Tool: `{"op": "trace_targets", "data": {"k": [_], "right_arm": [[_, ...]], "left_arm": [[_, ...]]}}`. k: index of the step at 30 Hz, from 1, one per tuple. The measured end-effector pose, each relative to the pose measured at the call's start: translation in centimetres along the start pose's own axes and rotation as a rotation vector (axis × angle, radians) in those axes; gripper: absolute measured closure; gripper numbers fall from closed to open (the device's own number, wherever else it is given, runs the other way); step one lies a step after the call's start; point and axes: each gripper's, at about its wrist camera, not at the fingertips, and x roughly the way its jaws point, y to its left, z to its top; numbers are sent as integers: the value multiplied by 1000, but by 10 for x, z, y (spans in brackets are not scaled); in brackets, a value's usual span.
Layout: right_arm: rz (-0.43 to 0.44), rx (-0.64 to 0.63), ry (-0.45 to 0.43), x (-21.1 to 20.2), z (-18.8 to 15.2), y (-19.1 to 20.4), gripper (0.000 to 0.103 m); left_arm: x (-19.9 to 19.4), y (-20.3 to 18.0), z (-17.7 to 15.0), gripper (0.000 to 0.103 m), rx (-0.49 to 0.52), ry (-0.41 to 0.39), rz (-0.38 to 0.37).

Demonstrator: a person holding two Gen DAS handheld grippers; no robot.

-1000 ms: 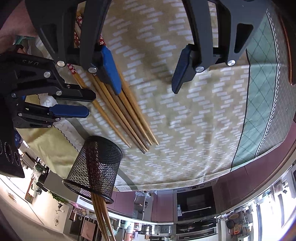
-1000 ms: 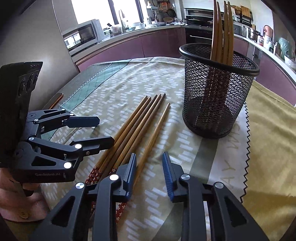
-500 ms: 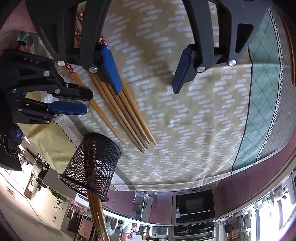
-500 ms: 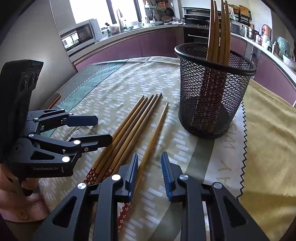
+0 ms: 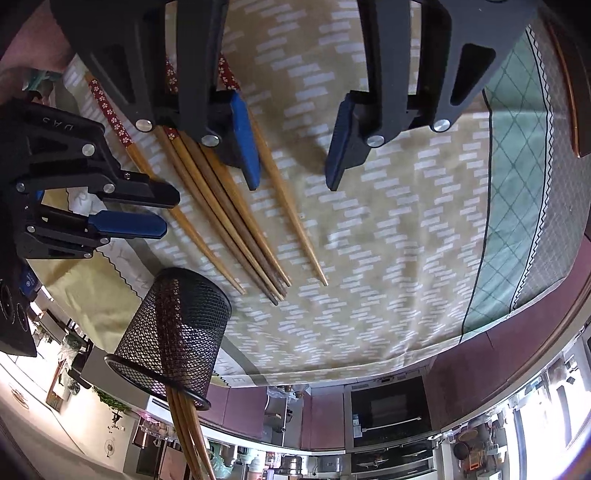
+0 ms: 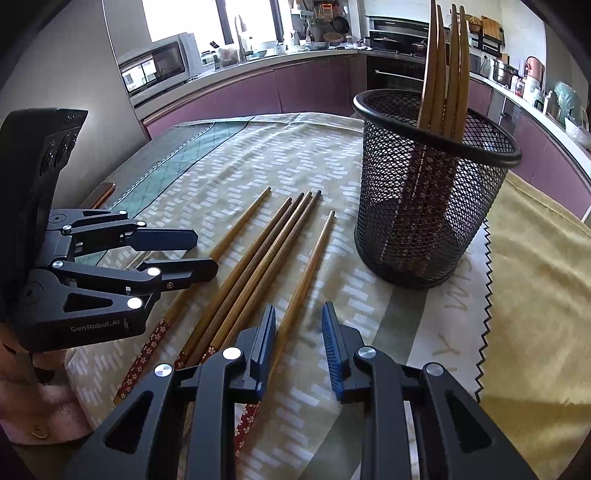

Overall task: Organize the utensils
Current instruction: 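Move both open tools back over the remaining chopsticks, then close the left tool on a wooden chopstick while the right tool grasps another, then lift the left tool's chopstick upright toward the mesh holder while the right tool raises its own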

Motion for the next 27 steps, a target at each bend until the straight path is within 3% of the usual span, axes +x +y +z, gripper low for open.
{"op": "trace_targets", "data": {"k": [4, 8, 12, 19, 27], "right_arm": [[-4, 12, -5, 4, 4, -1, 84], [11, 46, -8, 7, 7, -6, 93], [36, 85, -14, 6, 5, -13, 95], [88, 149, -26, 1, 0, -26, 98], [126, 145, -69, -16, 0, -24, 98]], "left_arm": [[7, 0, 10, 67, -1, -1, 11], [11, -3, 15, 78, -7, -3, 31], [11, 0, 16, 90, -39, -8, 21], [7, 7, 12, 95, -103, -17, -4], [-11, 7, 6, 96, -108, -46, -42]]}}
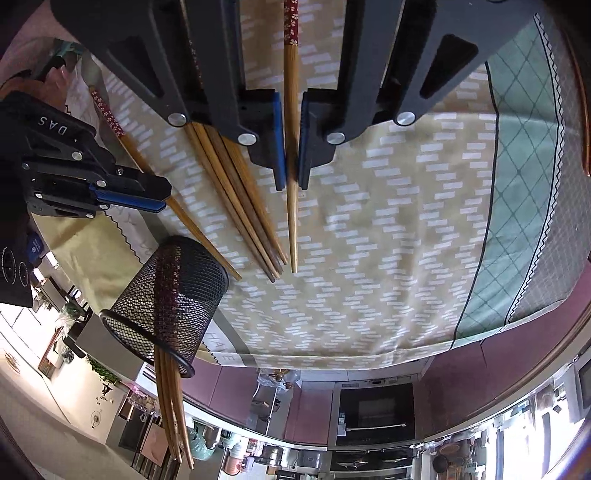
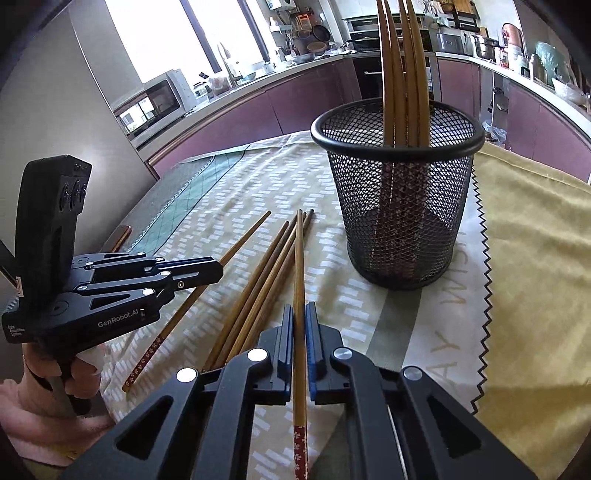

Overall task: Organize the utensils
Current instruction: 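Lift the left tool's chopstick upright toward the mesh holder while the right tool raises its own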

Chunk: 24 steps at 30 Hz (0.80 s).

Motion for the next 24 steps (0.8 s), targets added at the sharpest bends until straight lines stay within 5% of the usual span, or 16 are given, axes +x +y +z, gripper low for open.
{"op": "trace_targets", "data": {"k": [24], "right_arm": [[120, 27, -234, -84, 20, -11, 98]], "left_arm": [[-113, -22, 31, 96, 69, -207, -286]]}}
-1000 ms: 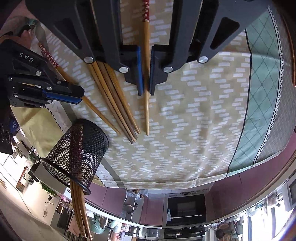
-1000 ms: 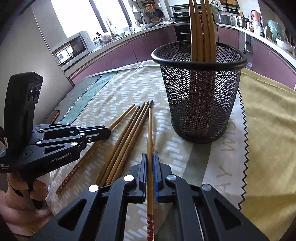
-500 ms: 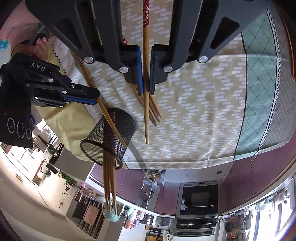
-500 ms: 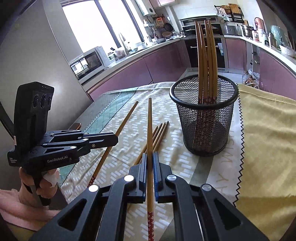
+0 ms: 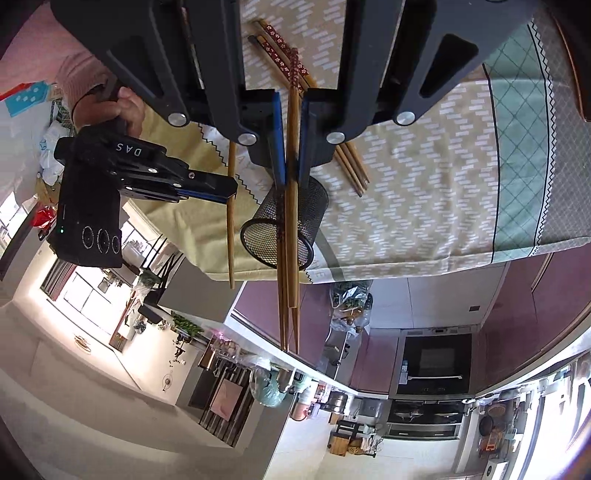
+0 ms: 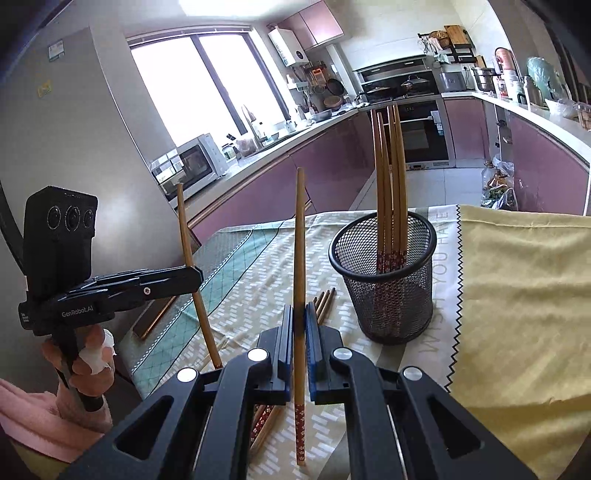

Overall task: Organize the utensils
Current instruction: 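Lift the left tool's chopstick upright toward the mesh holder while the right tool raises its own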

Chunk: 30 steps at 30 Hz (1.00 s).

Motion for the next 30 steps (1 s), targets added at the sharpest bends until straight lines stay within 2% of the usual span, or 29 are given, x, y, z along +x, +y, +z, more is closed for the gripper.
{"op": "trace_targets", "data": {"k": [7, 23, 30], "right_arm": [[-10, -14, -62, -15, 16, -2, 98], [-72, -106, -226, -50, 88, -3, 98], [-118, -124, -256, -46, 100, -7, 98]], "left_arm": [[-10, -5, 23, 96, -3, -58, -26], [-19, -26, 103, 96, 38, -202, -34], [-5, -36, 122, 96, 74, -206, 2]]}}
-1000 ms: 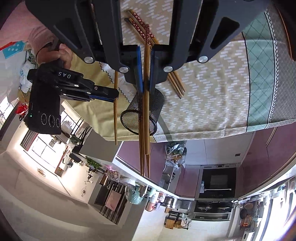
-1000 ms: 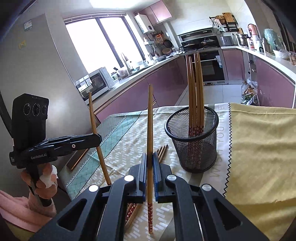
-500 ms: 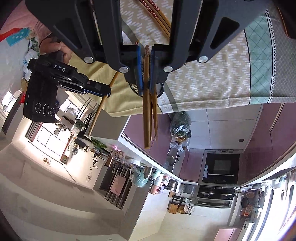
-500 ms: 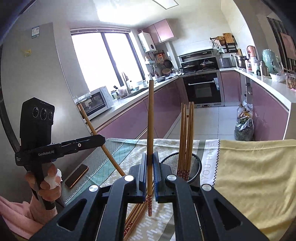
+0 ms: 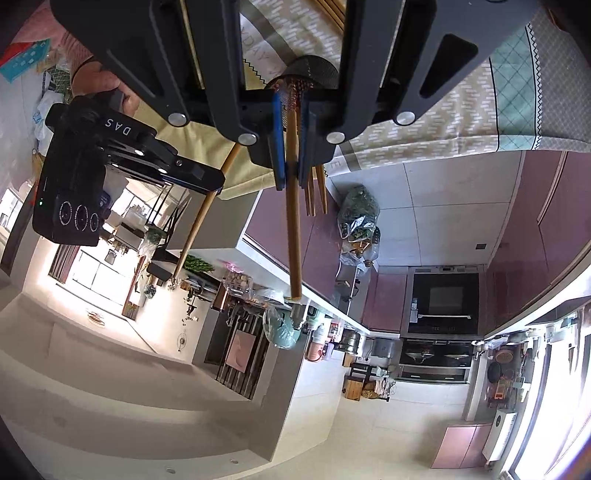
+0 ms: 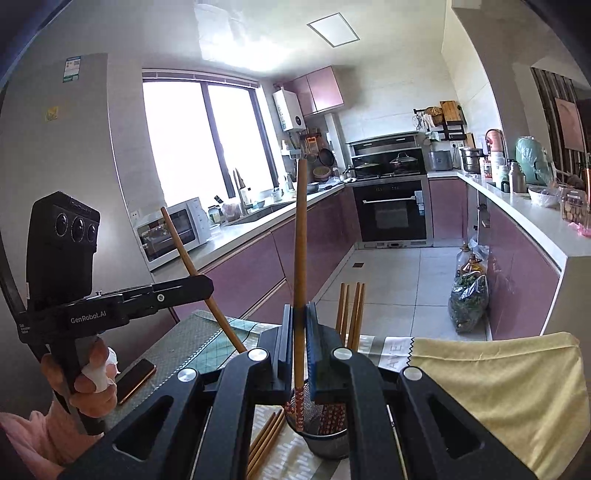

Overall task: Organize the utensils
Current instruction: 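Lift the left tool's chopstick upright toward the mesh holder while the right tool raises its own, then lower the left tool's chopstick into the holder and open it while the right tool releases its own, then move both open tools back over the remaining chopsticks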

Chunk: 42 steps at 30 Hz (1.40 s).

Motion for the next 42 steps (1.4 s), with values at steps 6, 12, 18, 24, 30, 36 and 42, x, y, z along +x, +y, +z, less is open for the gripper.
{"op": "trace_targets", "data": {"k": [6, 12, 18, 24, 30, 36, 42], "right_arm": [[-19, -3, 57, 24, -5, -8, 98], [-27, -2, 165, 48, -16, -12, 98], [-28, 16, 257, 68, -25, -15, 98], [-40, 32, 286, 85, -30, -20, 97], [-45, 50, 288, 91, -34, -23, 95], [-26, 60, 277, 85, -37, -25, 93], [31, 42, 249, 62, -44, -13, 84]], "left_arm": [[30, -9, -8, 96, 59, 97, 46], [60, -3, -28, 96, 94, 211, 71], [90, 8, -37, 96, 88, 303, 58], [108, 15, -30, 95, 79, 329, 73], [128, 18, -27, 81, 50, 338, 99], [109, 24, -35, 72, 21, 277, 120], [71, 31, -53, 62, 21, 205, 166]]}}
